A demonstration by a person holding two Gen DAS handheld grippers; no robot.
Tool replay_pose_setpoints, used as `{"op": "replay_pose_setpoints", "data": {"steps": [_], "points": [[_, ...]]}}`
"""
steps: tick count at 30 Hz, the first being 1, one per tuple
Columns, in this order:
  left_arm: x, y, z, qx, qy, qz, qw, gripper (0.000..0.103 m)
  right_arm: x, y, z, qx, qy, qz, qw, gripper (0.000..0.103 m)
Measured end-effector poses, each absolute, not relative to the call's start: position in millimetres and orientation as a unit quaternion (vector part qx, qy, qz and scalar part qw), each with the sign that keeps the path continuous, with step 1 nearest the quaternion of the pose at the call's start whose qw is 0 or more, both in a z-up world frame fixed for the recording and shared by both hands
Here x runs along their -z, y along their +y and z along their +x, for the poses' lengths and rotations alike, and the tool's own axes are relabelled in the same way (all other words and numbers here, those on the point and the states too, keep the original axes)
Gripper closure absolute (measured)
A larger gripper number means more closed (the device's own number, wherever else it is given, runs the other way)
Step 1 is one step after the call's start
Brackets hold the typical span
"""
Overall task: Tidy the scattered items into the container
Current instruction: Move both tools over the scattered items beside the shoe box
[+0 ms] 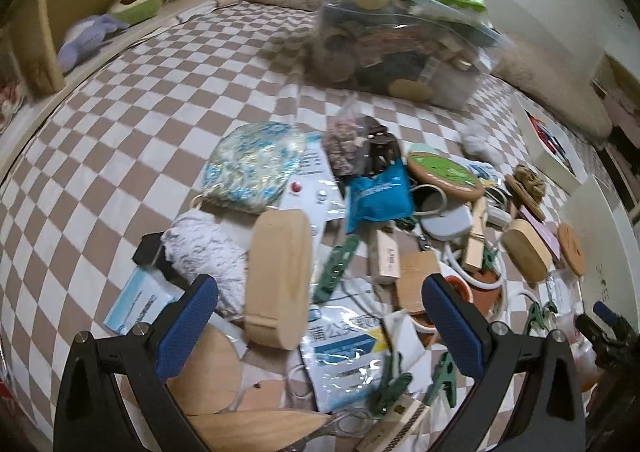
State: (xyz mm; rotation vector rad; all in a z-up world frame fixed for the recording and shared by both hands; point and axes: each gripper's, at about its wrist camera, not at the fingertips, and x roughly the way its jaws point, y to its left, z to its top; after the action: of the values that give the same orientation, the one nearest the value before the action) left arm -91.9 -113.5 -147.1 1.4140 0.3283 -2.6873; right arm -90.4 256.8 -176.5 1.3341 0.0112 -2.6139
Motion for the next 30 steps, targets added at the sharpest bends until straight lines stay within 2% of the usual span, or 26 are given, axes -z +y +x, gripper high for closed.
{"op": "replay_pose_setpoints", "data": {"steps": [15, 22, 30], "points": [[153.3, -130.0, -88.4, 0.866, 0.185, 0.464, -0.008, 0.003, 183.1, 261.0, -83.1, 0.876, -0.017, 0.470, 0.109, 0.000], [165.6, -121.3, -94.6, 0.851, 0.181, 0.492, -0.017, 0.002, 182.4, 262.6, -83.8, 0.873, -0.027, 0.475, 0.111, 0.000], [162.1, -101.6, -91.5, 0.851, 0.178, 0.489, -0.074, 0.002, 183.4, 261.2, -84.0, 0.870, -0.025, 0.479, 0.113, 0.000]]}}
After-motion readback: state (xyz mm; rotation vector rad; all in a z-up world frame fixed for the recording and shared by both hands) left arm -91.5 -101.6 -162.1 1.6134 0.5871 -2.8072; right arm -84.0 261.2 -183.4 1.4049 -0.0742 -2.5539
